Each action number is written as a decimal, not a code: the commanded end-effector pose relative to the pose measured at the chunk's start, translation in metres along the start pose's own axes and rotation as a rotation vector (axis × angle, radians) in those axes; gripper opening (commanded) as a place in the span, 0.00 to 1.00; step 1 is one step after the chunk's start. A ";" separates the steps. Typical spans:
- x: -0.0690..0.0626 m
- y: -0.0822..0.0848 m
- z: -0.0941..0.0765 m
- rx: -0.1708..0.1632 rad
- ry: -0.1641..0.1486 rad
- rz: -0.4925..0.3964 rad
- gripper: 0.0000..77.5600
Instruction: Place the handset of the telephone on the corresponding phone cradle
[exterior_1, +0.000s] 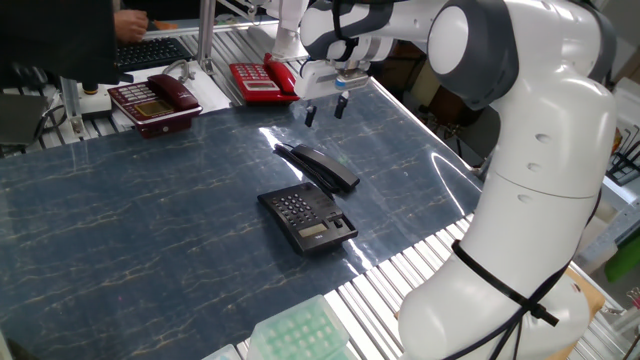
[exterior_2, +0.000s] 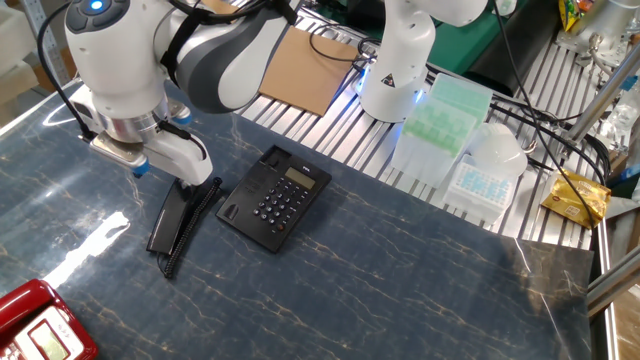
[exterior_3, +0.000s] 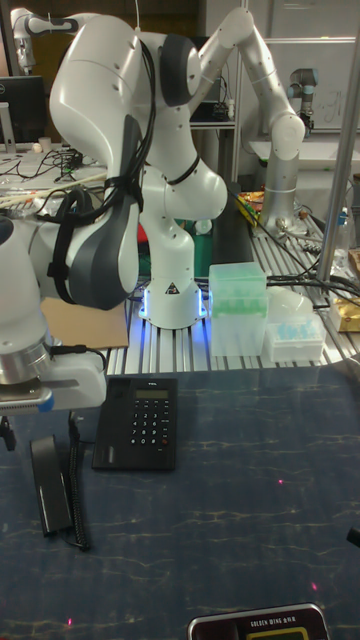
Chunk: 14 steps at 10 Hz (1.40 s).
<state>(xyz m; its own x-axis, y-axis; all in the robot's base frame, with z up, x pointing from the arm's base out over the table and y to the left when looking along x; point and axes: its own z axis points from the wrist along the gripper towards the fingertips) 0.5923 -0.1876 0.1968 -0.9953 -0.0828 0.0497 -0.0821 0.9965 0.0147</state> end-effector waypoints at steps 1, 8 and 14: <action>0.049 -0.052 0.050 -0.022 -0.028 -0.105 1.00; 0.059 -0.054 0.070 -0.031 -0.055 -0.126 1.00; 0.060 -0.042 0.089 -0.027 -0.094 -0.132 1.00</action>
<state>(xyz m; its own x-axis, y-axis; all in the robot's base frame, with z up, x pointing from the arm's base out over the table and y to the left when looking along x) 0.5302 -0.2336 0.1106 -0.9782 -0.2035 -0.0412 -0.2053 0.9776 0.0458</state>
